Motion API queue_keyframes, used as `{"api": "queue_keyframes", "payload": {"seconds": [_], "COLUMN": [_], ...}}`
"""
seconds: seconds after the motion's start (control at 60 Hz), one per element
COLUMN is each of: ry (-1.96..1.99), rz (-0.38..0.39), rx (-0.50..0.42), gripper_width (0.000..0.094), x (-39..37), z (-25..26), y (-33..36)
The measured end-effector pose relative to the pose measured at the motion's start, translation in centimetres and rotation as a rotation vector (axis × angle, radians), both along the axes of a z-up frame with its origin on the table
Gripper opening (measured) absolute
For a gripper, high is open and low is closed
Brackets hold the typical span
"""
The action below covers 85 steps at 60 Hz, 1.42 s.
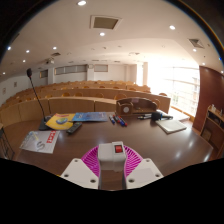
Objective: Unplug charger
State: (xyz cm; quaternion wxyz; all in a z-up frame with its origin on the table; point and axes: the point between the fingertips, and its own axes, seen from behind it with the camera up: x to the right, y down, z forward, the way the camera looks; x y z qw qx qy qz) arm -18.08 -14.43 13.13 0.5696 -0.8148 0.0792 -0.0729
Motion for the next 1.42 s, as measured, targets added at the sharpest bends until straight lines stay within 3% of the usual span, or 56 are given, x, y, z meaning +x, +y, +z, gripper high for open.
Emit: {"api": "queue_keyframes", "payload": {"seconds": [0.067, 0.15, 0.217, 0.283, 0.317, 0.383, 0.4, 0.433, 0.517, 0.7, 1.05, 1.417], "ry": [0.022, 0.027, 0.024, 0.017, 0.012, 0.015, 0.017, 0.022, 0.035, 0.049, -0.013, -0.028], "rz": [-0.012, 0.006, 0.013, 0.036, 0.042, 0.070, 0.077, 0.091, 0.129, 0.159, 0.102, 0.125], "rx": [-0.124, -0.205, -0.245, -0.224, -0.232, -0.226, -0.223, -0.217, -0.199, -0.155, -0.113, -0.134], "gripper_width": [0.0282, 0.0330, 0.0369, 0.0422, 0.0506, 0.0829, 0.0866, 0.0825, 0.0861, 0.0849, 0.0847, 0.0846], "x": [1.1, 1.8, 2.0, 2.0, 2.1, 1.8, 1.5, 1.1, 0.4, -1.0, -2.7, -5.7], "z": [-5.0, -9.5, -11.8, -11.4, -11.4, -10.6, -10.5, -10.3, -9.0, -5.1, 1.2, 2.7], "y": [-1.9, -2.8, -3.0, -2.7, -2.7, -2.3, -2.6, -2.9, -3.2, -7.0, -20.6, -31.1]}}
